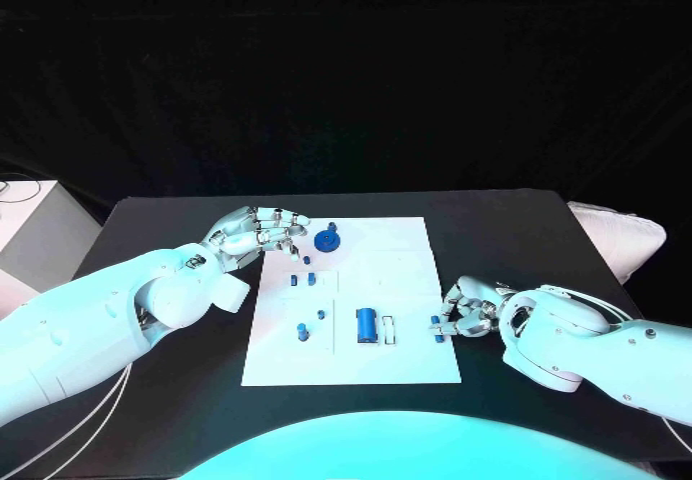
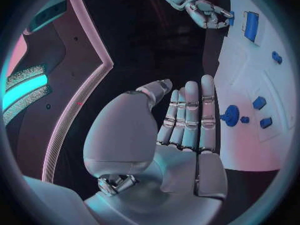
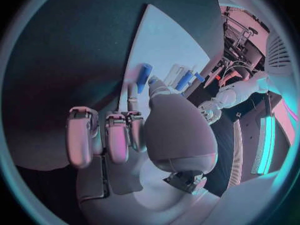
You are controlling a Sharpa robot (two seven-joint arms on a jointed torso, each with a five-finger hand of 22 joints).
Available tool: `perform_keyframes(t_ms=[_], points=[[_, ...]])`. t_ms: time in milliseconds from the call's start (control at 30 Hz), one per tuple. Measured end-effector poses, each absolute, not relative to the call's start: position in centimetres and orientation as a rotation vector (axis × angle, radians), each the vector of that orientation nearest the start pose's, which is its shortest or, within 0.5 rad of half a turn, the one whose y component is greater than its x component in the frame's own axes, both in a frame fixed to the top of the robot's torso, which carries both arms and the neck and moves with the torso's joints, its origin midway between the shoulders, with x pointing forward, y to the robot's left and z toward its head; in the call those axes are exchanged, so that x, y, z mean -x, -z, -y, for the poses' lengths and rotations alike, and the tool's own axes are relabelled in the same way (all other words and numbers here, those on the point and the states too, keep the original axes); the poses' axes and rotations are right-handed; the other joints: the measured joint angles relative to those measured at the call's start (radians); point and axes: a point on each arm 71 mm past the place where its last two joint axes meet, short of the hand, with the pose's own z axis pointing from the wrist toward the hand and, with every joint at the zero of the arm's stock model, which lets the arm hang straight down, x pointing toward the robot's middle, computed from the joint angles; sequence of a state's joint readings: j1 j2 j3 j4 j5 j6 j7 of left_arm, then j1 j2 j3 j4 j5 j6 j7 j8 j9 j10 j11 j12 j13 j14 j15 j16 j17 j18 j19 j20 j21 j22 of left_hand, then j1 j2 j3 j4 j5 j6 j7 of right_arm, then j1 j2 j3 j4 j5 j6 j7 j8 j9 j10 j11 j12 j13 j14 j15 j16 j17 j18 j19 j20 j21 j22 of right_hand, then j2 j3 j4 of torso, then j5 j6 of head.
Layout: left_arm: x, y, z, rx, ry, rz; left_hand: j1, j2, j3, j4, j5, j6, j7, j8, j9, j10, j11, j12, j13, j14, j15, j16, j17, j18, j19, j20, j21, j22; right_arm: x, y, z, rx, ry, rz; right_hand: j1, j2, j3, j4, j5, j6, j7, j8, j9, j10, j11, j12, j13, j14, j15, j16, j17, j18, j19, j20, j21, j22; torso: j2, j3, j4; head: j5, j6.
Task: Assemble the parts on the task board
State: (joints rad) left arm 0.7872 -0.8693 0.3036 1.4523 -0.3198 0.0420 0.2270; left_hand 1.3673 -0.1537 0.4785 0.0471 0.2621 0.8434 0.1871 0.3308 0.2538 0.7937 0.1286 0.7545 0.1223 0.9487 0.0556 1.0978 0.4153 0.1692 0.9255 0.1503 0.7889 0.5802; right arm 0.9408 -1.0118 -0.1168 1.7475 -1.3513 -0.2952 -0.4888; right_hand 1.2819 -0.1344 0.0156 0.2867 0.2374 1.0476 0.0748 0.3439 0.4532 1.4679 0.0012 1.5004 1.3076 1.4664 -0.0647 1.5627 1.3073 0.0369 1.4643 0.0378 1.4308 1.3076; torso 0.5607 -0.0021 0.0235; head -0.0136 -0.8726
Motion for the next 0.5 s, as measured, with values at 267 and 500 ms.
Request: perform_keyframes(t_ms=[267,500], points=[[-45.3,26.4,-23.5,1.081,1.634,-1.726,0.0,0.0,0.0,0.0,0.0,0.0,0.0,0.0,0.0,0.0,0.0,0.0,0.0,0.0,0.0,0.0,0.0,0.0,0.0,0.0,0.0,0.0,-36.6,31.3,22.9,-0.158,-0.389,-2.156,0.077,-0.022,0.039,-0.005,0.009,0.0,0.0,0.0,0.069,0.0,0.0,0.0,0.0,0.0,0.0,0.0,0.0,0.0,0.0,0.0,0.0,0.0,0.0,-0.0006,-0.0001,-0.001,0.0],[-45.2,26.4,-23.5,1.081,1.634,-1.727,0.0,0.0,0.0,0.0,0.0,0.0,0.0,0.0,0.0,0.0,0.0,0.0,0.0,0.0,0.0,0.0,0.0,0.0,0.0,0.0,0.0,-0.001,-36.6,31.4,22.3,-0.106,-0.382,-2.144,0.136,-0.059,0.113,-0.005,0.068,-0.003,0.006,-0.006,0.167,0.0,0.0,-0.005,0.0,0.0,0.0,0.0,0.0,0.0,0.0,0.0,0.002,0.0,0.0,-0.0007,0.0,0.001,0.0]])
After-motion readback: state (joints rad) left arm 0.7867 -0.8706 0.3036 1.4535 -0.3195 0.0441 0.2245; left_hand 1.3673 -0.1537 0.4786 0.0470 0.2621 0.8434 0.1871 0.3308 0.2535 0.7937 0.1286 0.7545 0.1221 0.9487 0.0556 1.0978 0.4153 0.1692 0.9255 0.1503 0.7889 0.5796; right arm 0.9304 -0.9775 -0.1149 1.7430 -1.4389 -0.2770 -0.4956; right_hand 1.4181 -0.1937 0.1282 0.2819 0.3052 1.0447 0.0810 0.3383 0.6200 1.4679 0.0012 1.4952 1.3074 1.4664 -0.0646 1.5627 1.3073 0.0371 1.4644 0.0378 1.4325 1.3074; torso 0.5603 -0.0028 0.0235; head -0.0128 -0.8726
